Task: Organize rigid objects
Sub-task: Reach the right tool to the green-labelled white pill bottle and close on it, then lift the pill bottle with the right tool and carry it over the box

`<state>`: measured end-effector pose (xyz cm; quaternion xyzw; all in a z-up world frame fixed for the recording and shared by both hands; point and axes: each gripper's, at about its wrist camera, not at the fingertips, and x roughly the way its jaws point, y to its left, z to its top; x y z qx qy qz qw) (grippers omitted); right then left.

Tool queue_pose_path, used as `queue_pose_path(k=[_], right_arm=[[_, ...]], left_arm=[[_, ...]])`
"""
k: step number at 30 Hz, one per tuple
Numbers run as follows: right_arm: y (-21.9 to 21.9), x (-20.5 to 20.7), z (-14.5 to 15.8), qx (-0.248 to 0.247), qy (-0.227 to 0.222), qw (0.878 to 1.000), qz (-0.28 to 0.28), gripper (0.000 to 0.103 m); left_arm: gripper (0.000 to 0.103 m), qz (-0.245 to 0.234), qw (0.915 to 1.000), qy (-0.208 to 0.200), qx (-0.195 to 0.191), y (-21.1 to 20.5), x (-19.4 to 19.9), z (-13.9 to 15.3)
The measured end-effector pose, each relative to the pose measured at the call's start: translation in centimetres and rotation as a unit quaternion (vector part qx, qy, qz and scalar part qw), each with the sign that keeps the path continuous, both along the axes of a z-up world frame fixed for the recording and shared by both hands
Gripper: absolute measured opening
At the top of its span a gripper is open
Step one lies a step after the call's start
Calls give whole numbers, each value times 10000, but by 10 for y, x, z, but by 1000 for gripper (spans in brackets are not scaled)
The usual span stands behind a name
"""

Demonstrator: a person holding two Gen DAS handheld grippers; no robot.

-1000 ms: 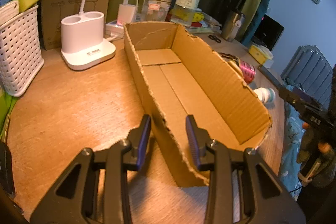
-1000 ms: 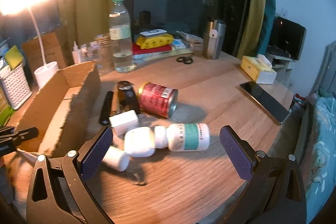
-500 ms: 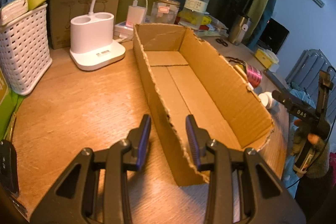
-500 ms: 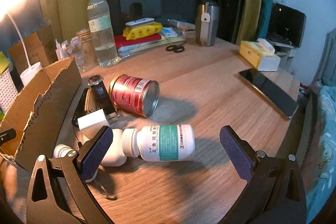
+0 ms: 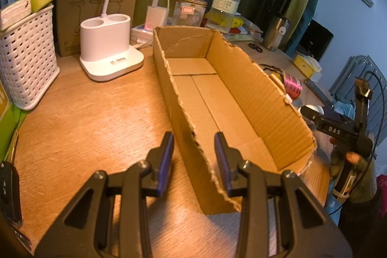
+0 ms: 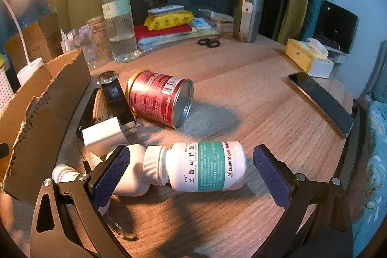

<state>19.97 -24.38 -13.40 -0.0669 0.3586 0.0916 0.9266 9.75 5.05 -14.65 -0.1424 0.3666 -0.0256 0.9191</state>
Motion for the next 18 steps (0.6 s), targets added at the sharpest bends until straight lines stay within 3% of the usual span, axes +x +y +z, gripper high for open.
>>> queue_pose_path(k=[8,13,15,18], right_arm=[[3,3,-3,-62,78,9999,4,102],[2,2,-3,-25,73,10000,7,93],[1,2,-2,23,54,10000,7,82],[0,3,-2,9,43,10000,-15,81]], left_arm=[[37,-10,10000,14,32,-1,2,-1],[37,-11,10000,14,58,-2,1,0],[37,-6,10000,13,77,-3,1,0],[37,8,9999,6,101,-4,0,0]])
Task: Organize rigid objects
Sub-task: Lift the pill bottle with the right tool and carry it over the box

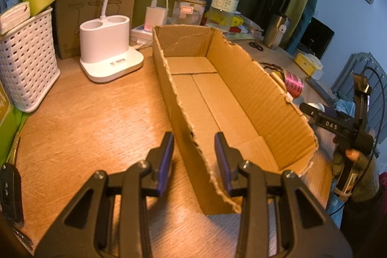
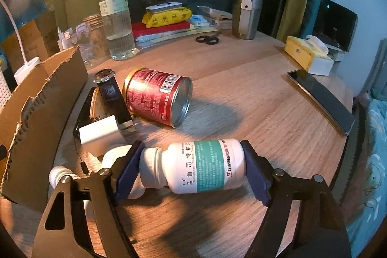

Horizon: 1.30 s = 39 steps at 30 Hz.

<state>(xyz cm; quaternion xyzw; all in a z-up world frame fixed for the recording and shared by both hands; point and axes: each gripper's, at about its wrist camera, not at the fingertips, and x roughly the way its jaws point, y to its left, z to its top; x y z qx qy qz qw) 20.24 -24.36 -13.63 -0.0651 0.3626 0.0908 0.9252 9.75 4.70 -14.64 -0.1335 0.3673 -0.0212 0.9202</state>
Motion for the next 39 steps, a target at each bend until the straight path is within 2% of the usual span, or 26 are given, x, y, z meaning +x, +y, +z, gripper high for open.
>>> queue_pose_path(k=[12,24,39], right_arm=[[0,-3,4,37,-86,10000,-5,81],[12,-28,40,31,-584,9982,155,81],[55,-67,87,374,-1052,9897,899,81]], left_arm=[[37,-2,10000,7,-5,0,0,0],[37,-5,10000,12,-3,0,0,0],[36,-6,10000,13,1,0,0,0]])
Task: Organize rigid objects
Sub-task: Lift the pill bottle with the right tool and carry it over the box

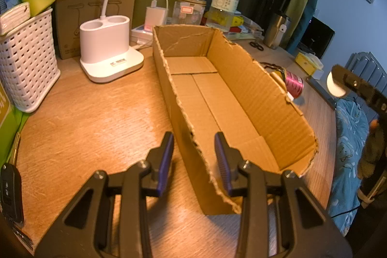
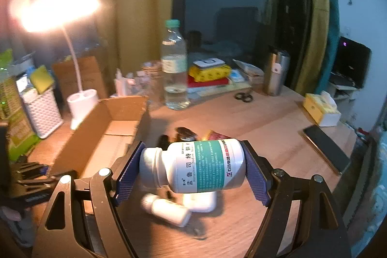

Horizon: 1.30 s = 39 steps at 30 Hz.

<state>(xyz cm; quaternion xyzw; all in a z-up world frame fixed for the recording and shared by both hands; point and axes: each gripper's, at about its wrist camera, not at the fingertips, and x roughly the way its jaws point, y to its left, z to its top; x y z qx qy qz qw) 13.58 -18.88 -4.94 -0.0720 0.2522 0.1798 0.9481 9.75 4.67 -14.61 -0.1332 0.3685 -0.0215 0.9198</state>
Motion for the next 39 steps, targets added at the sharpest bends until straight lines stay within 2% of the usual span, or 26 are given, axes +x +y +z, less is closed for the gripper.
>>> queue_pose_path(k=[20,28,35,39], right_arm=[[66,-33,3,100,21,9932,1161,81],[93,-43,-11,-25,252,9873,1566,81],[102,-40,-24,-105,512,9848,1656,81],[100,-35,-27,20,732,9834,1663,81]], left_arm=[[36,4,10000,0,0,0,0,0],[36,2,10000,1,-2,0,0,0],[37,11,10000,5,-6,0,-1,0],[37,13,10000,4,2,0,0,0]])
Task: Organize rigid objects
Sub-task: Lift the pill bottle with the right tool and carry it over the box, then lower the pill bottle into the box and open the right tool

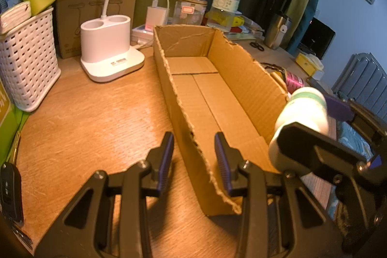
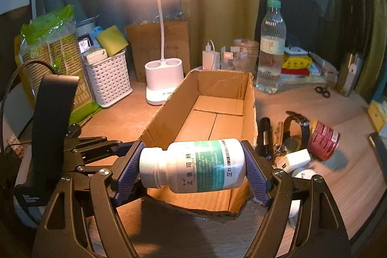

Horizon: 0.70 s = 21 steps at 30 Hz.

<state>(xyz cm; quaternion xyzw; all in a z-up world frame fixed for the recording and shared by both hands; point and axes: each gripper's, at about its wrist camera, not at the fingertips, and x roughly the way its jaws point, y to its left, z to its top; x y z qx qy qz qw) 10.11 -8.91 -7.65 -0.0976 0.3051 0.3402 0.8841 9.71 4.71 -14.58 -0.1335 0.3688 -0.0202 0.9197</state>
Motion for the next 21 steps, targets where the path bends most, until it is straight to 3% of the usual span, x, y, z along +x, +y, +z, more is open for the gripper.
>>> queue_pose_path(k=[14,21], right_arm=[[-1,4,-1,30,122,9999,114,81],[-3,3,2,72,3,10000,25,87]], left_arm=[[37,1,10000,1,-3,0,0,0],[37,10,10000,4,-11,1,0,0]])
